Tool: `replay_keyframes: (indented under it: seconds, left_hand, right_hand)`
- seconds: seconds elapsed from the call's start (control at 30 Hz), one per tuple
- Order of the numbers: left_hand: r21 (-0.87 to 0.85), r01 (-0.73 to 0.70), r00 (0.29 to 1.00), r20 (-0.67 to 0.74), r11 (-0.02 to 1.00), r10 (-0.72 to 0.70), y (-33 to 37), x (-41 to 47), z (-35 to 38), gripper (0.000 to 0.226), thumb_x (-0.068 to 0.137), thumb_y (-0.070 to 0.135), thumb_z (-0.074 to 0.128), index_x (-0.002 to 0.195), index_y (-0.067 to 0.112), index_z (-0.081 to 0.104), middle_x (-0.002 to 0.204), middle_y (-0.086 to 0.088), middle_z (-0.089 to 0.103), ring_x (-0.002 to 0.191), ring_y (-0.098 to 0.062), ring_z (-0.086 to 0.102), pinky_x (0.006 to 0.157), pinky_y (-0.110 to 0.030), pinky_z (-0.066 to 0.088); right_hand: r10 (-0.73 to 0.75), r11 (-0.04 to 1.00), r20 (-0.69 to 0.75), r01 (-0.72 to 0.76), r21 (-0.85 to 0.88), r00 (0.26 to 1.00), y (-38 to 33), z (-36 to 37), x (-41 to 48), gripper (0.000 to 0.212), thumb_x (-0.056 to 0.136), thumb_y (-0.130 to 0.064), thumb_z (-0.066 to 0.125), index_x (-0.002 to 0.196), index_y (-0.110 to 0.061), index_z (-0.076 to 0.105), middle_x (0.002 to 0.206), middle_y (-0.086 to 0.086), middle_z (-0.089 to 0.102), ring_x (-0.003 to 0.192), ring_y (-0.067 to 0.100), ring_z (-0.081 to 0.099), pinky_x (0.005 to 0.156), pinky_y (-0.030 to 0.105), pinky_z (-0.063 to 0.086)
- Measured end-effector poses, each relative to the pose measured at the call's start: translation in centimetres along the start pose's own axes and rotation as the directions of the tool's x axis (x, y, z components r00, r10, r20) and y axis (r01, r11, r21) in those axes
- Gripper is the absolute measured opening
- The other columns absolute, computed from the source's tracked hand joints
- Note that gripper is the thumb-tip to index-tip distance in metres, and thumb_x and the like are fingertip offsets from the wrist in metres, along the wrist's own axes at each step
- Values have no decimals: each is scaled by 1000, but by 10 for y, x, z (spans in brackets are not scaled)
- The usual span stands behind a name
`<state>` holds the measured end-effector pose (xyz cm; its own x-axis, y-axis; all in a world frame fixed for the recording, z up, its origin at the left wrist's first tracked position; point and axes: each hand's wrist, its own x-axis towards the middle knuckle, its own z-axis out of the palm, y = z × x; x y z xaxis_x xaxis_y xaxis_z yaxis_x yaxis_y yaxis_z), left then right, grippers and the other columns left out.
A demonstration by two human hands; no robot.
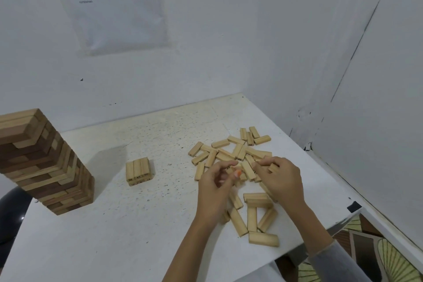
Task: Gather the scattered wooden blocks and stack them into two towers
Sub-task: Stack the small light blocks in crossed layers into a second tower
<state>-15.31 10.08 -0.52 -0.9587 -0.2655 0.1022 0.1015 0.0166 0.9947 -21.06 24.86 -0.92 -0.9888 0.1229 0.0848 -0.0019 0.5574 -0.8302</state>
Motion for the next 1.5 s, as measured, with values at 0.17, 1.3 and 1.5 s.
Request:
replay_keyframes:
  seconds: [0.17, 1.3, 1.5]
  left_hand:
    - [14, 13, 1000, 22, 1000, -13, -2, -4, 4, 18, 87, 7, 70, 99, 21, 73, 65, 6, 53, 63, -3, 48, 61, -16, 44]
    - [75, 21, 978, -207, 997, -5, -14, -30, -52, 32, 102, 14, 44, 127, 25, 59, 106, 2, 67, 99, -8, 63, 93, -35, 50]
    - [108, 52, 979, -199, 993, -29, -15, -43, -84, 23, 99, 19, 48, 111, 22, 67, 104, 3, 70, 96, -7, 63, 78, -13, 46]
  right_hand:
    - [39, 973, -32, -45, -224, 999, -10, 12, -2, 38, 78, -51, 73, 100, -20, 69, 91, -3, 69, 83, 17, 64, 68, 28, 49]
    - [-305, 892, 236, 191, 410, 923, -50, 57, -61, 25, 92, -9, 60, 104, -31, 58, 96, -19, 60, 89, 5, 57, 68, 8, 42]
    - [-390, 895, 334, 267, 359, 858, -48, 80, -69, 19, 96, -19, 55, 106, -35, 56, 106, -11, 62, 104, 5, 54, 86, 20, 44]
